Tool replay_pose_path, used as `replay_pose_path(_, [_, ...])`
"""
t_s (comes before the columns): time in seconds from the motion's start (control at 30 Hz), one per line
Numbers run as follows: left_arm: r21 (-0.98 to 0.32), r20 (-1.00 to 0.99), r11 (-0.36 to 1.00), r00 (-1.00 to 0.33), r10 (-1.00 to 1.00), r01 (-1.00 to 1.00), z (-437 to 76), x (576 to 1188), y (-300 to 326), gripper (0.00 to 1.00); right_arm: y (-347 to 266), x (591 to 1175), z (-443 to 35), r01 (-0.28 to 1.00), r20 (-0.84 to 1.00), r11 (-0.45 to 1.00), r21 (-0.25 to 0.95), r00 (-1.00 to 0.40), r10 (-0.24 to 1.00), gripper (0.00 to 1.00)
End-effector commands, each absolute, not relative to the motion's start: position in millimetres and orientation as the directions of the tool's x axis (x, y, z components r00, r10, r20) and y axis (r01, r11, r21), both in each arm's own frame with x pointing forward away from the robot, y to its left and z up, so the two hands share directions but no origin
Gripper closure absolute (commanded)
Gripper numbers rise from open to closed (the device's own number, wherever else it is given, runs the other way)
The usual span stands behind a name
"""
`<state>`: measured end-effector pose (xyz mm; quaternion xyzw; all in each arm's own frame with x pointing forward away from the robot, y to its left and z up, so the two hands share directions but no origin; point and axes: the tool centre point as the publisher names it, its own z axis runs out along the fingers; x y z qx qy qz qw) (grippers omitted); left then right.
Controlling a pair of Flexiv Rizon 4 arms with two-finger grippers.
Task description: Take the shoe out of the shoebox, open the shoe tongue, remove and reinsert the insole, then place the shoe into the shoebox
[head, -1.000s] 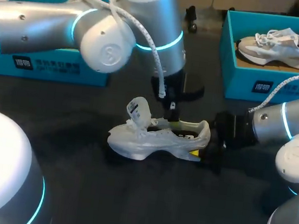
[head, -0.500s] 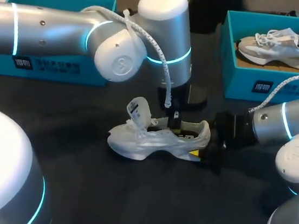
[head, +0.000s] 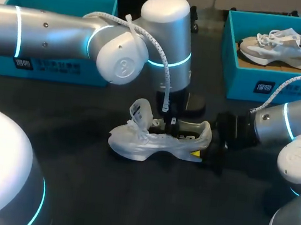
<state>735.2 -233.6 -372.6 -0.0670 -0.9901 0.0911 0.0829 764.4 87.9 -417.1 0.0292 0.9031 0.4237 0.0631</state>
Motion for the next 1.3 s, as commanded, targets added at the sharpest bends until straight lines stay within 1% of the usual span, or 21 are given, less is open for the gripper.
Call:
replay_pose_path(0.03, [-0.191,0.175,0.974,-0.972,0.158,0.124,-379.8,736.3,-237.1,1.00,88.0,765.0,-418.2,0.000,-0.091,0.643,0.766,-0.990,0.108,1.00])
replay_pose_path(0.13, [-0.193,0.182,0.973,-0.970,0.163,0.127,-382.8,735.6,-236.7,1.00,88.0,765.0,-418.2,0.000,-0.091,0.643,0.766,-0.990,0.108,1.00])
replay_pose_path(0.17, [-0.195,0.186,0.972,-0.968,0.166,0.130,-383.8,735.3,-236.3,0.96,88.0,765.0,-418.2,0.000,-0.091,0.643,0.766,-0.990,0.108,1.00])
replay_pose_path(0.2, [-0.195,0.187,0.972,-0.968,0.167,0.130,-384.7,734.9,-235.9,0.84,88.0,765.0,-418.2,0.000,-0.091,0.643,0.766,-0.990,0.108,1.00])
replay_pose_path(0.23, [-0.194,0.187,0.972,-0.968,0.167,0.131,-385.8,734.6,-235.4,0.75,88.0,765.0,-418.2,0.000,-0.091,0.643,0.766,-0.990,0.108,1.00])
replay_pose_path(0.27, [-0.193,0.189,0.972,-0.968,0.168,0.131,-386.6,734.5,-235.2,0.73,88.0,765.0,-418.2,0.000,-0.091,0.643,0.766,-0.990,0.108,1.00])
replay_pose_path(0.3, [-0.193,0.192,0.973,-0.967,0.168,0.130,-387.4,734.6,-234.9,0.68,88.0,765.0,-418.2,0.000,-0.091,0.643,0.766,-0.990,0.108,1.00])
replay_pose_path(0.57, [-0.184,0.192,0.973,-0.966,0.175,0.140,-397.8,735.6,-233.8,0.61,88.0,765.0,-418.2,0.000,-0.091,0.643,0.766,-0.990,0.108,1.00])
replay_pose_path(0.77, [-0.193,0.167,0.969,-0.968,0.185,0.152,-408.6,738.7,-233.3,0.63,88.0,765.0,-418.2,0.000,-0.091,0.643,0.766,-0.990,0.108,1.00])
replay_pose_path(0.87, [-0.197,0.133,0.965,-0.971,0.199,0.171,-413.3,737.6,-231.8,0.61,88.0,765.0,-418.2,0.000,-0.091,0.643,0.766,-0.990,0.108,1.00])
replay_pose_path(0.93, [-0.196,0.123,0.963,-0.970,0.209,0.182,-417.1,737.0,-231.0,0.56,88.0,765.0,-418.2,0.000,-0.091,0.643,0.766,-0.990,0.108,1.00])
replay_pose_path(1.03, [-0.193,0.093,0.961,-0.971,0.220,0.199,-424.0,736.5,-230.4,0.56,88.0,765.0,-418.2,0.000,-0.091,0.643,0.766,-0.990,0.108,1.00])
replay_pose_path(1.13, [-0.189,0.065,0.960,-0.973,0.222,0.206,-430.1,736.9,-230.8,0.60,88.0,765.0,-418.2,0.000,-0.091,0.643,0.766,-0.990,0.108,1.00])
replay_pose_path(1.23, [-0.184,0.015,0.959,-0.975,0.223,0.216,-432.9,737.8,-231.5,0.67,88.0,765.0,-418.2,0.000,-0.091,0.643,0.766,-0.990,0.108,1.00])
replay_pose_path(1.3, [-0.184,-0.008,0.959,-0.976,0.217,0.215,-433.7,739.1,-232.2,0.71,88.0,765.0,-418.2,0.000,-0.091,0.643,0.766,-0.990,0.108,1.00])
